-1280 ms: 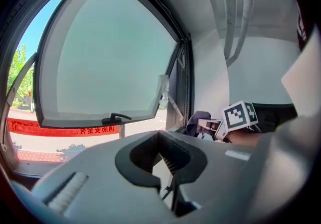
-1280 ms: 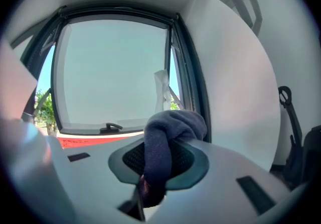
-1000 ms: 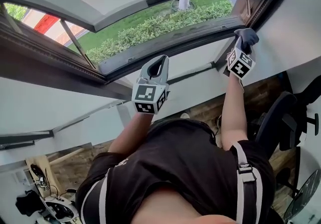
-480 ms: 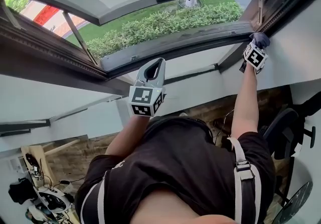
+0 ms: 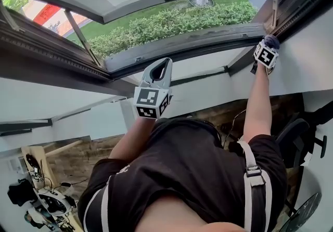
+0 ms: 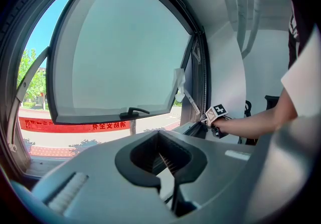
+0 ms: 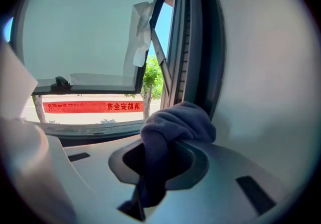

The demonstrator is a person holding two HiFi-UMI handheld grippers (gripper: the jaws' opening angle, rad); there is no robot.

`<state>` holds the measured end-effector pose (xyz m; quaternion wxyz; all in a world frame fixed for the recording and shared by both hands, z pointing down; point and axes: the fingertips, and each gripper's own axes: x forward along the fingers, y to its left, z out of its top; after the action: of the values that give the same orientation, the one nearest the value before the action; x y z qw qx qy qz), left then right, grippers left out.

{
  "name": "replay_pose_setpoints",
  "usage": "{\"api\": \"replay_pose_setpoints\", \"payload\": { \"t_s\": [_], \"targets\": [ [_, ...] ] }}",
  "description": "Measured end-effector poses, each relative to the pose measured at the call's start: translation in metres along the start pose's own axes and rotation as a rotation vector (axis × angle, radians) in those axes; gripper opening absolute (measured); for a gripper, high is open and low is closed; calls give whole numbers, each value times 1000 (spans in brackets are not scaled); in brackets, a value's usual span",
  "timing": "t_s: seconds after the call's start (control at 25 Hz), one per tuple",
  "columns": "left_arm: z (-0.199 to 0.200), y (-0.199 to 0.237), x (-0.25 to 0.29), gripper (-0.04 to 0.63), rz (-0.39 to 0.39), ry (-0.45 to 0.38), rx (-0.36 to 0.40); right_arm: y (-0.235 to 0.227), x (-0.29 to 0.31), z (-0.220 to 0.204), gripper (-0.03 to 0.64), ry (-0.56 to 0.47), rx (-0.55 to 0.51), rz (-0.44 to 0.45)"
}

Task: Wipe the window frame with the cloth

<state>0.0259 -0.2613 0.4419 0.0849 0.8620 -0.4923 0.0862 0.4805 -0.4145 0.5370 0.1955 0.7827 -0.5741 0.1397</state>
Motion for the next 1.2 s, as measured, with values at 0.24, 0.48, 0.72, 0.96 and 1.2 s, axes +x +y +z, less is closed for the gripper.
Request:
{"api": "replay_pose_setpoints", "payload": {
  "t_s": [0.24,0.48,0.72,0.96,1.2],
  "targets": [
    [-1,2,1,6,16,1,-14,-2,9,-3,63,37,51,83],
    [-2,0,0,6,11,7,-22,-1,10,-4,61,89,176,217],
    [1,-2,-6,6,2,4,-14,9,2,-7,61,119,219,247],
    [-7,2,-16,6,1,15,-26,37,-11,-11,61,145,258,356],
    [-8,6,-31,6,-9,8,-26,73,-31,-17,61,175,273,474]
  ]
}}
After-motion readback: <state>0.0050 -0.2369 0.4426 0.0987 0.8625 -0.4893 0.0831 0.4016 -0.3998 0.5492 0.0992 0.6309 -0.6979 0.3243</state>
